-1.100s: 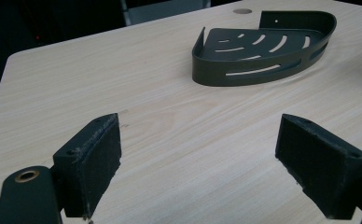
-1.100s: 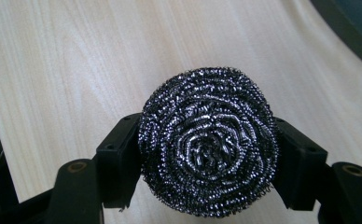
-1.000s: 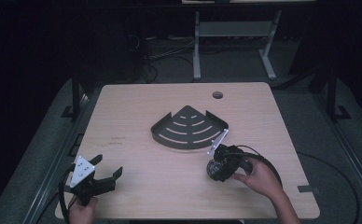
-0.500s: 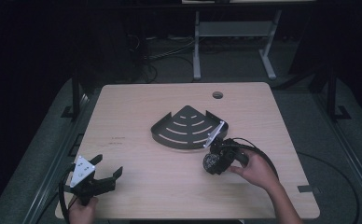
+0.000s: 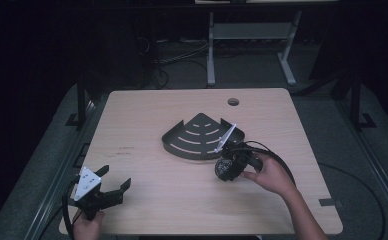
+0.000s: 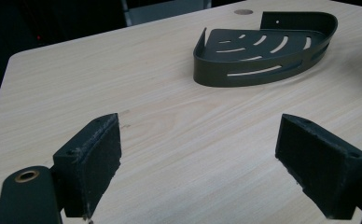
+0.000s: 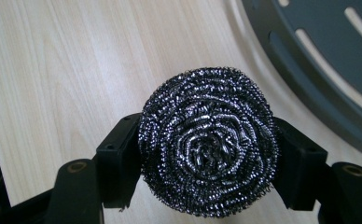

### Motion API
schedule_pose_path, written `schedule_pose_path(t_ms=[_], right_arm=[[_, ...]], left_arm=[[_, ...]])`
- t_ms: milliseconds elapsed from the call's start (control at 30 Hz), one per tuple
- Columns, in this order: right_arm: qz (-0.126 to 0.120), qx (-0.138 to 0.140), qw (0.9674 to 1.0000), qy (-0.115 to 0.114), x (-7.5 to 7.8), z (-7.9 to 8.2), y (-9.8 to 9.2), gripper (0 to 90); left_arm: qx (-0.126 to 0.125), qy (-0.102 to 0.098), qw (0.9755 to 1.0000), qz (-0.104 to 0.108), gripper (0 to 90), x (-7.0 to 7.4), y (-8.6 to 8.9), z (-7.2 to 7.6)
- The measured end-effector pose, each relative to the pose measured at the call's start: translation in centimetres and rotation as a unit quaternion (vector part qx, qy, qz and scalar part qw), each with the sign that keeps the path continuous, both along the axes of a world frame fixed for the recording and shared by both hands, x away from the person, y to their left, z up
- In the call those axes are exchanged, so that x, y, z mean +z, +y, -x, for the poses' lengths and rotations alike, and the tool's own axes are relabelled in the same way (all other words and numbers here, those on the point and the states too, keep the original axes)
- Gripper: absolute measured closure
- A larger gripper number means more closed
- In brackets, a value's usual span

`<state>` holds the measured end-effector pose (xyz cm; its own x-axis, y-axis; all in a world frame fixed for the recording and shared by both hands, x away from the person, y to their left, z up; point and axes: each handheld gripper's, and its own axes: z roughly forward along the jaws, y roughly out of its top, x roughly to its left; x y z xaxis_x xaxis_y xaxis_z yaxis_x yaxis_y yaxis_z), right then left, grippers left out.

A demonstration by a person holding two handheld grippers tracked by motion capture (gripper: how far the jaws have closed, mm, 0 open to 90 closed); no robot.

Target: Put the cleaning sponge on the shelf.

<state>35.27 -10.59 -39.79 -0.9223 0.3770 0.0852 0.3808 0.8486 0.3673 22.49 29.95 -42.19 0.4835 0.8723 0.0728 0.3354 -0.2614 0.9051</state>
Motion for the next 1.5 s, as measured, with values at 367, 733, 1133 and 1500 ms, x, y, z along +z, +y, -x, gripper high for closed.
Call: schedule_pose_path(t_ms=[367, 733, 1133, 1500], right_arm=[[0.000, 0.004, 1.0000, 0.003, 0.9, -1.2, 0.8, 33.1], [-0.005, 0.008, 1.0000, 0.001, 1.6, -2.1, 1.4, 33.1], [-0.011, 0.009, 0.9999, 0.005, 2.3, -3.2, 2.1, 33.1], [-0.019, 0.017, 0.9997, 0.003, 3.0, -3.7, 3.0, 33.1]], left_arm=[[0.000, -0.001, 1.0000, 0.001, 13.8, 0.0, 0.1, 0.0], [0.001, -0.002, 1.0000, 0.003, 13.7, 0.1, 0.1, 0.0], [0.002, -0.002, 1.0000, 0.005, 13.7, 0.1, 0.2, 0.0], [-0.001, -0.002, 1.0000, 0.002, 13.7, 0.1, 0.0, 0.0]])
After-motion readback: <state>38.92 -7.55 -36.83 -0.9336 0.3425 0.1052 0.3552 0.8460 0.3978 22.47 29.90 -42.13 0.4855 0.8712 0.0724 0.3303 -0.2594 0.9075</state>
